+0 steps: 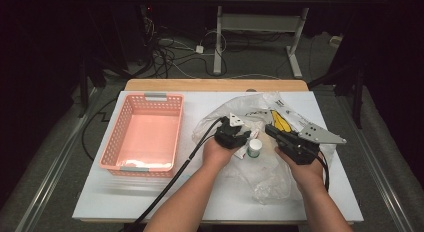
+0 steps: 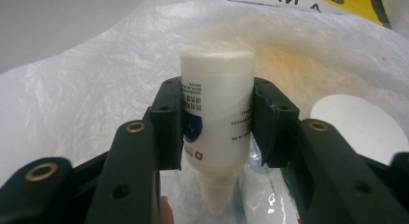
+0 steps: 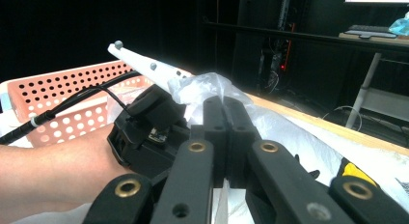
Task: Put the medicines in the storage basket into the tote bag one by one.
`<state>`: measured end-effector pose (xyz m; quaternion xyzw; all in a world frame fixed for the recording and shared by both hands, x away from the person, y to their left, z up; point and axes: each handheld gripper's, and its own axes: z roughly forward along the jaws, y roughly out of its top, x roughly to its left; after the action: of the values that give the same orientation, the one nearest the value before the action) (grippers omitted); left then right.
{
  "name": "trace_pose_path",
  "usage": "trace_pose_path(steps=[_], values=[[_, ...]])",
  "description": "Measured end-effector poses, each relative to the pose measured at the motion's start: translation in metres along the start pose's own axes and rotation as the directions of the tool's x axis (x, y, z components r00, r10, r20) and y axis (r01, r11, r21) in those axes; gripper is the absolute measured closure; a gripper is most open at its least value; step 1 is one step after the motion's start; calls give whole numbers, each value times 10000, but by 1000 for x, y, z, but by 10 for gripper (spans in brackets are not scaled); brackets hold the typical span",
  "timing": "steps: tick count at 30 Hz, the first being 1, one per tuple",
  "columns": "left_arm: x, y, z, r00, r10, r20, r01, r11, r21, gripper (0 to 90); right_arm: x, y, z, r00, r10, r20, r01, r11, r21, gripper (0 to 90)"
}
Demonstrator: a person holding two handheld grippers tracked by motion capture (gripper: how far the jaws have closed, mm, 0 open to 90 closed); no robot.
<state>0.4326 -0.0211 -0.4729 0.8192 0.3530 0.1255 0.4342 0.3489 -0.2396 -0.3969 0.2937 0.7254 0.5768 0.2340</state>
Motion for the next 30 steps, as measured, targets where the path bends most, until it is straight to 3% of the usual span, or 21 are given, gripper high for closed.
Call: trace_pose_path(steps=[9, 14, 22, 30], values=[[-3, 4, 8, 10000, -60, 4, 60, 10000, -63, 566, 1, 0, 0, 10000, 17, -53, -17, 10000, 9, 900], [-2, 7, 1, 9998, -190, 63, 190, 9998, 68, 407, -1, 0, -1, 10000, 13, -46, -13, 10000, -16, 900], [-10, -1, -28, 9986, -6, 520, 9, 10000, -54, 364, 1, 0, -1, 10000, -14, -48, 14, 10000, 17, 900], [-18, -24, -64, 9971, 156, 751, -122, 9989, -454, 364, 3, 0, 0, 9999, -117, -28, 118, 9999, 78, 900]])
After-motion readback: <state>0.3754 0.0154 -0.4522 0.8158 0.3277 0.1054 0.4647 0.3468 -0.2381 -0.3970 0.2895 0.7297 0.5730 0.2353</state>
